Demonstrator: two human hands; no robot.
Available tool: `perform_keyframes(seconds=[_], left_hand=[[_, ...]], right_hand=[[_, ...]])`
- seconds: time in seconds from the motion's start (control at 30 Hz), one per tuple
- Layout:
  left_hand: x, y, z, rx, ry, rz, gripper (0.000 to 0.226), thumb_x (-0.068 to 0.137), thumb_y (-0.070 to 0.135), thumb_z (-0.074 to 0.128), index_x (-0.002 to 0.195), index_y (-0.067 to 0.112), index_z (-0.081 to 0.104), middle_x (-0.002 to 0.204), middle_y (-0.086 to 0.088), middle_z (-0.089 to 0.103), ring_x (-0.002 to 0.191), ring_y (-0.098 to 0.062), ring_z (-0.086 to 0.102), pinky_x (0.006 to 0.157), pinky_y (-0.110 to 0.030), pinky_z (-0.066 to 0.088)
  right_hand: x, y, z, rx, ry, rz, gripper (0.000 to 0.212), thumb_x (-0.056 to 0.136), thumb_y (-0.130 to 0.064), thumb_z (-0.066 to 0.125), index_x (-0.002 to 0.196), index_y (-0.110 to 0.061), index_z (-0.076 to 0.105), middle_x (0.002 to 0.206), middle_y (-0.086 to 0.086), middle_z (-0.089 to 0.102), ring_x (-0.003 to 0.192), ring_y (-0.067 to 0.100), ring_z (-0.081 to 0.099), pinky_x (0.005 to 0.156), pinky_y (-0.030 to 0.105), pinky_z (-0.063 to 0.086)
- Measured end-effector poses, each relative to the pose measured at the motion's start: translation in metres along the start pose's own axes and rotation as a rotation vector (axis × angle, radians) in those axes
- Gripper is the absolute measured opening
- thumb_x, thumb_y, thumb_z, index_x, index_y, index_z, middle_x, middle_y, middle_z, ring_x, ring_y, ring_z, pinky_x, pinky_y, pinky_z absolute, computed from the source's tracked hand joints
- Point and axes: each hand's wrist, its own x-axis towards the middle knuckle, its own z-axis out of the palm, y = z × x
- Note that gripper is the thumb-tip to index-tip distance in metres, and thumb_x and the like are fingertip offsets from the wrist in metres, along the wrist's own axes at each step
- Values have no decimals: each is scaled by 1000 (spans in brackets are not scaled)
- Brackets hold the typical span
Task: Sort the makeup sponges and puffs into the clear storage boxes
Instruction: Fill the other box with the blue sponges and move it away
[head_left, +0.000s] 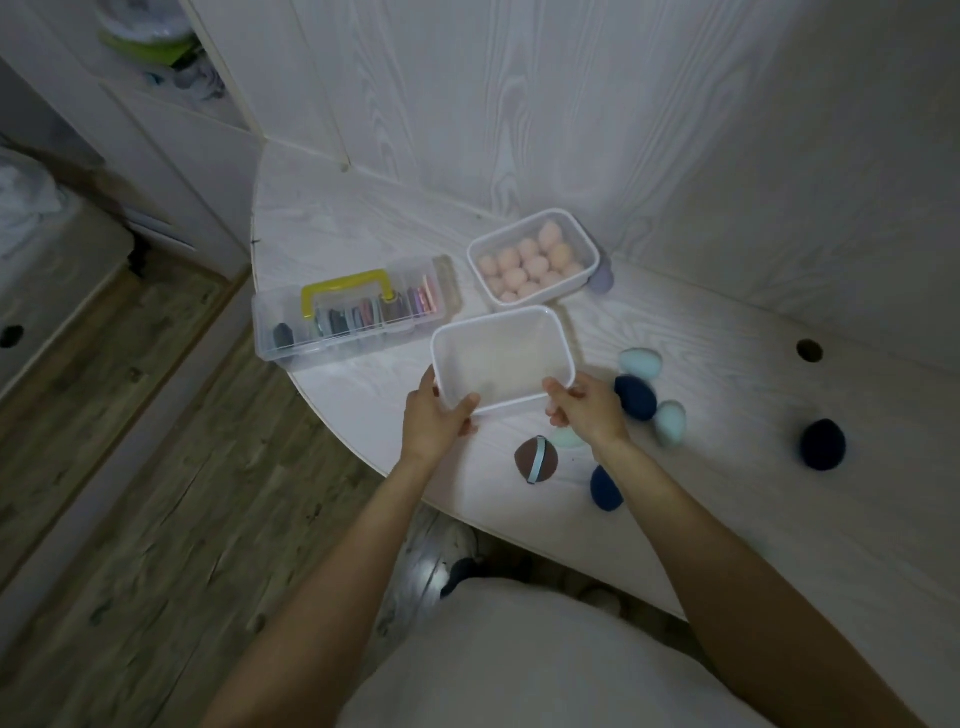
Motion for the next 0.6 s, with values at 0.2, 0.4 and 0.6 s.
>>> perform_keyframes(seconds=[0.2, 0.4, 0.6], left_hand=[[13, 10, 21, 9, -42, 33, 82, 71, 57, 65, 139, 26, 32, 123, -10, 50, 72, -26, 69, 74, -45, 59], [7, 23, 36, -110, -30, 43, 58, 86, 31, 64, 135, 10, 40, 116, -3, 52, 70, -21, 68, 68, -34, 60], [-3, 12, 12, -178, 45, 76, 44, 94, 36, 50, 132, 14, 43, 121, -4, 52, 86, -18, 65, 69, -29, 56]], right_hand=[[2, -5, -17, 168, 43, 53, 41, 98, -32, 45, 131, -8, 39, 95, 10, 66, 73, 23, 69, 69, 31, 58], [-50, 24, -21, -378, 224, -250, 37, 90, -18, 58, 123, -8, 44, 91, -2, 55, 77, 13, 53, 70, 28, 45], [-47, 49, 3, -998, -144, -756, 39, 71, -17, 74, 109, -14, 63, 116, 11, 61, 105, 29, 57, 89, 41, 50]])
